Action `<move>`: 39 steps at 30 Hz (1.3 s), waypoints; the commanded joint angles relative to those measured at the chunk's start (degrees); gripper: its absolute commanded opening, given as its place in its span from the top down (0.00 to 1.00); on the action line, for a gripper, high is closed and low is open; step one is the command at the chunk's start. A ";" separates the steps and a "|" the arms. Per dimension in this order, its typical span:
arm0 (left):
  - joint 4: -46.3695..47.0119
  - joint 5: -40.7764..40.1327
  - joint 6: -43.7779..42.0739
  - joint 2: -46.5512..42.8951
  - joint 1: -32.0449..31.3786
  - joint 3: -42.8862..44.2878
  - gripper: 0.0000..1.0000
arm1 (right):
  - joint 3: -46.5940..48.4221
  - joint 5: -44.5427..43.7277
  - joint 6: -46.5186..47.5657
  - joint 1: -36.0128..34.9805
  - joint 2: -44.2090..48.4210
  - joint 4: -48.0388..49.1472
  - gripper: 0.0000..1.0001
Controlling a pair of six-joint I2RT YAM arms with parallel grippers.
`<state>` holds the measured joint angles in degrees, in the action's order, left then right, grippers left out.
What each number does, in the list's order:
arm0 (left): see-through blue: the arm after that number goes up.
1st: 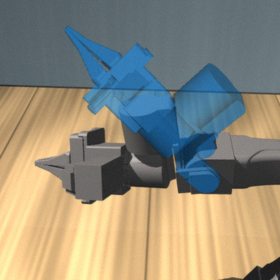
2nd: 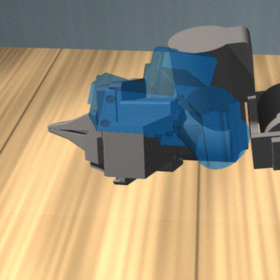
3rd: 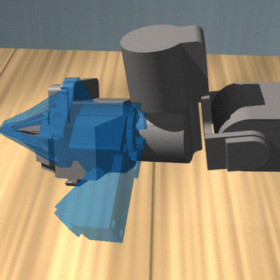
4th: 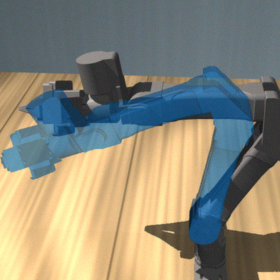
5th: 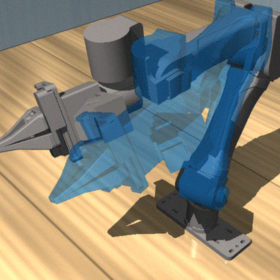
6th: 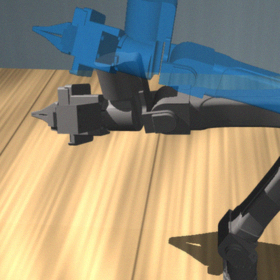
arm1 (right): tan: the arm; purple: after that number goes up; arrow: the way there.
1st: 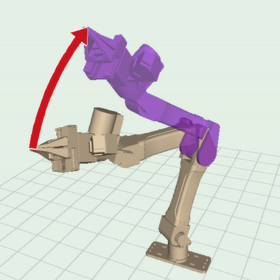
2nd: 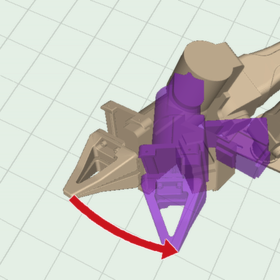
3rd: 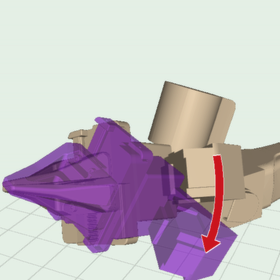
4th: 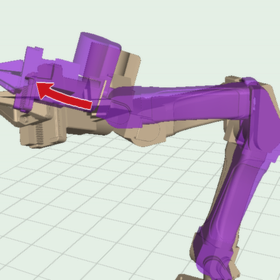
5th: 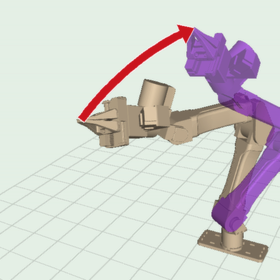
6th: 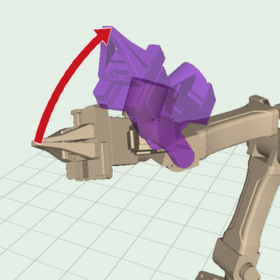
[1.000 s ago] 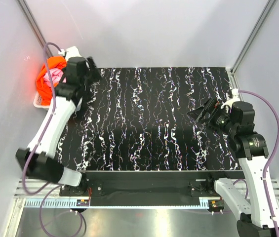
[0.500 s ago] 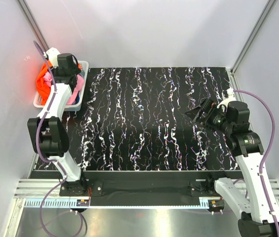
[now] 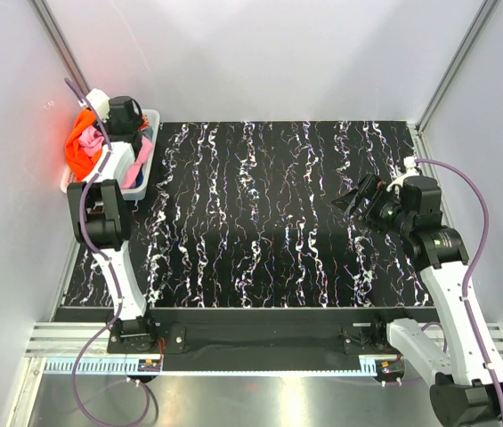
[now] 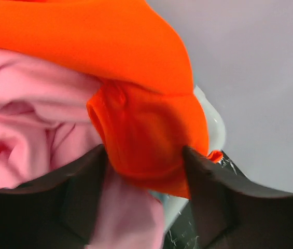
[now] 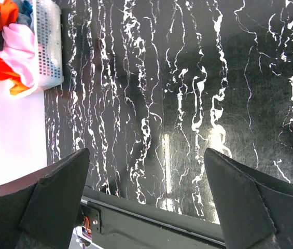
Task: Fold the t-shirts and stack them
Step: Grab the tshirt from the pile, then move the tshirt to the center of the board
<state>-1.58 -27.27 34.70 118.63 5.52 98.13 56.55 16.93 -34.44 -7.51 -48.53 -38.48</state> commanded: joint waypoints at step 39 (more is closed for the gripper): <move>9.68 35.80 -1.13 -45.56 -30.73 -11.08 1.00 | 5.41 -5.85 -1.25 -0.49 4.77 -9.58 0.00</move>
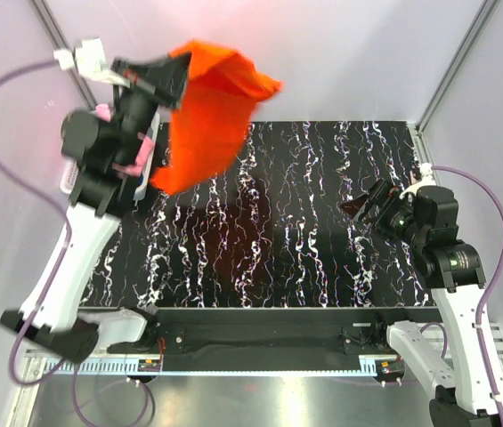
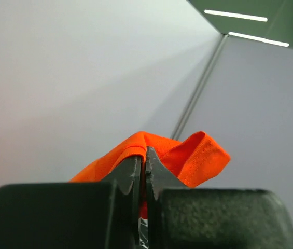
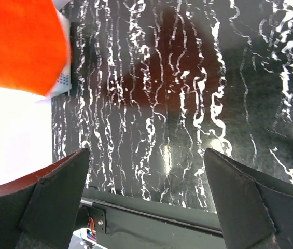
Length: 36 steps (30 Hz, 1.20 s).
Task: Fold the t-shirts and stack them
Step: Move the tshirt to the center of the board
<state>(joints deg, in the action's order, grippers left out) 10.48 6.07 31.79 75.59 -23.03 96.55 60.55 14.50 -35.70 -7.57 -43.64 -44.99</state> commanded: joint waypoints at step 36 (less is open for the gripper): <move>-30.70 -2.46 1.34 -5.10 -7.74 -51.28 0.27 | 19.58 -8.88 2.12 11.61 -64.79 15.28 0.39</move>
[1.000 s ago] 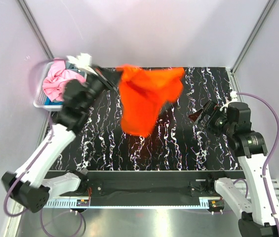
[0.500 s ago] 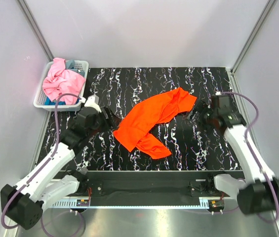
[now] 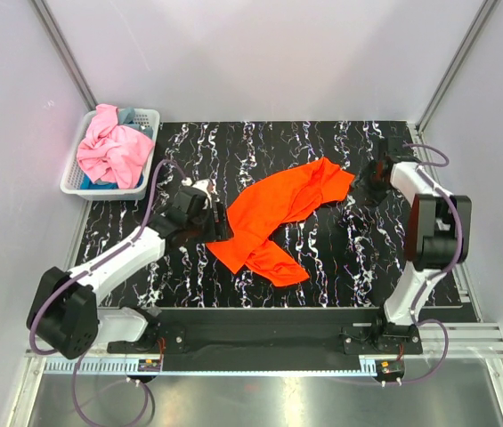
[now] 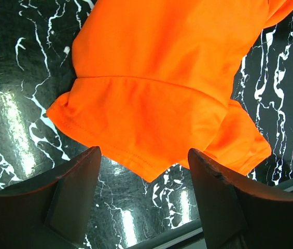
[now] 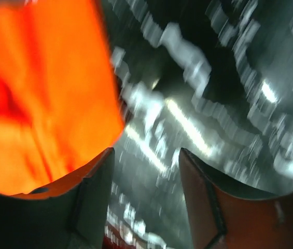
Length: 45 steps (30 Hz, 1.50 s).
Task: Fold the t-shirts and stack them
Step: Move the tshirt to the center of the board, then flatten the tshirt out
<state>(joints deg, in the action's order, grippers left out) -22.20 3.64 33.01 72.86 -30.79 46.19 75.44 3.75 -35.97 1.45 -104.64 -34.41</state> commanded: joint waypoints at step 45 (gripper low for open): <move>-1.09 -11.55 -1.46 20.21 4.31 22.67 1.00 | 15.72 -22.12 2.22 2.85 7.67 -12.25 1.00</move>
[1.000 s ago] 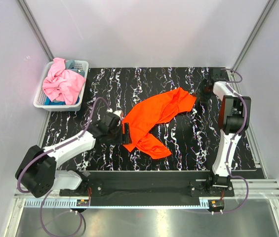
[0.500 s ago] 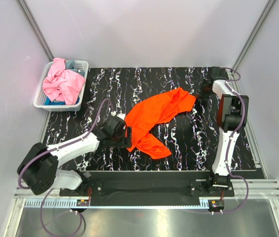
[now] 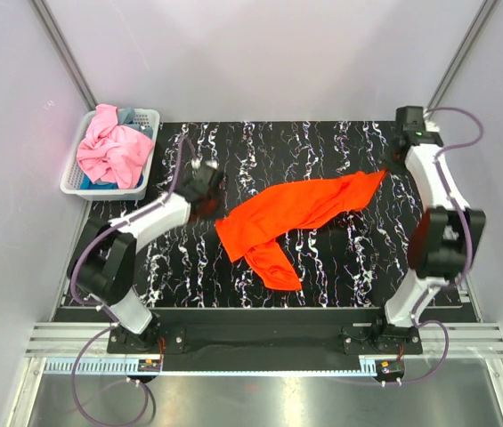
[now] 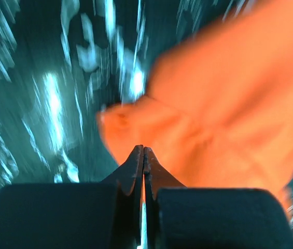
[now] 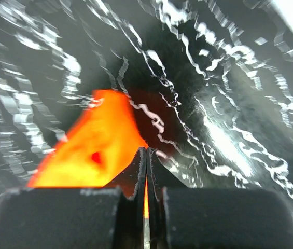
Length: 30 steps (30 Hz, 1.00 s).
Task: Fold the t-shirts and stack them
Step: Flatten the tshirt out
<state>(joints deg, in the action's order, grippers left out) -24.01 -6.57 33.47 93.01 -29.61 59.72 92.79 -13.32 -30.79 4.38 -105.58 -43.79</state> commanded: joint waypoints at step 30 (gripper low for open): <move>4.58 -15.49 -2.53 4.00 -46.77 9.00 0.45 | -22.74 7.70 -7.54 -0.08 32.01 1.17 1.00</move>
<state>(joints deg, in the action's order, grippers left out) -23.83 -16.08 31.09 94.08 -75.00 64.84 70.52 -6.37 -37.98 4.38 -75.46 -43.24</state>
